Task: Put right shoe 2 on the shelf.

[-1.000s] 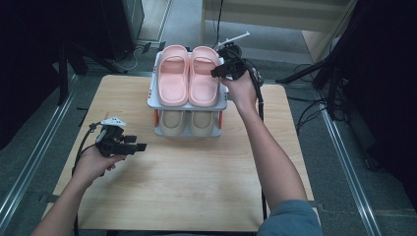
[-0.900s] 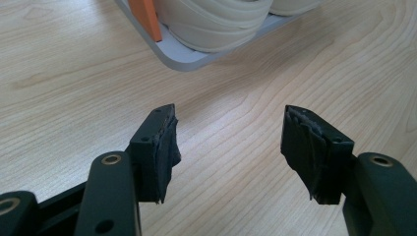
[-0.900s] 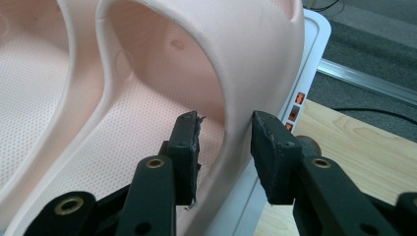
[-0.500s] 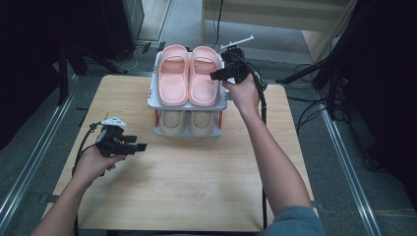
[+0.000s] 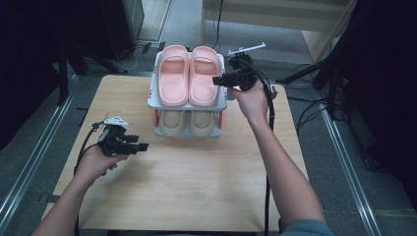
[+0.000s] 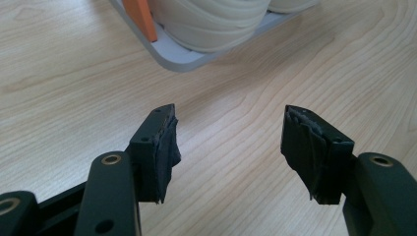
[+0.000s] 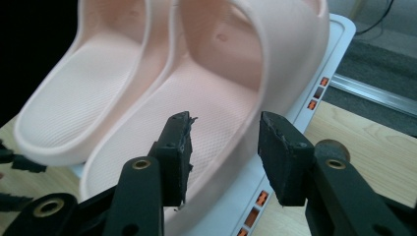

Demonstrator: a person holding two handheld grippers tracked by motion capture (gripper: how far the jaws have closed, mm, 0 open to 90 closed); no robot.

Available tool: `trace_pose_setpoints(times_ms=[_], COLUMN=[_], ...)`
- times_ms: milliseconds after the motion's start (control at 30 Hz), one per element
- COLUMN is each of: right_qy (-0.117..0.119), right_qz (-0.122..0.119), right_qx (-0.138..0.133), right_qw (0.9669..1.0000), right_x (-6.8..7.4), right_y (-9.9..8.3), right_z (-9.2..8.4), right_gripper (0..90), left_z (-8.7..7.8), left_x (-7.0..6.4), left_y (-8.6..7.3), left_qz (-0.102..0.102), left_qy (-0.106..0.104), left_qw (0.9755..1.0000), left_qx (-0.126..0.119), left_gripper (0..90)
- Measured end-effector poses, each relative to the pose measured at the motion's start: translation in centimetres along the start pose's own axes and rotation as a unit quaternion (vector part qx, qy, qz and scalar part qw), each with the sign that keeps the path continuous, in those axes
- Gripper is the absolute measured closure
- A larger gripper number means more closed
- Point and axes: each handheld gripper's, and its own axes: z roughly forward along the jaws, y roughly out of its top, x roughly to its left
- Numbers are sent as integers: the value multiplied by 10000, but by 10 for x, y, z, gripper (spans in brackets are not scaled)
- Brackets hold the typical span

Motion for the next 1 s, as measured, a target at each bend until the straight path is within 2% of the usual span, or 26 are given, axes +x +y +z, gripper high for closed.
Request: trace_pose_setpoints(times_ms=[200, 300, 567, 1000], right_qy=[239, 232, 483, 590], right_qz=[-88, -242, -294, -548], right_qx=[-226, -245, -314, -393], right_qw=[9994, 9991, 9979, 9960], right_x=[6, 10, 19, 30], right_y=[-12, -19, -38, -69], right_z=[-11, -15, -24, -35], right_gripper=[564, 564, 553, 533], left_z=[7, 11, 18, 25], left_x=[-2, -3, -8, -9], left_y=[6, 8, 17, 22], left_qz=[90, 93, 228, 254], left_qy=[-55, -102, -175, -230], left_qw=[9999, 9999, 9995, 9994], left_qx=[84, 64, 127, 90], left_gripper=[387, 388, 389, 392])
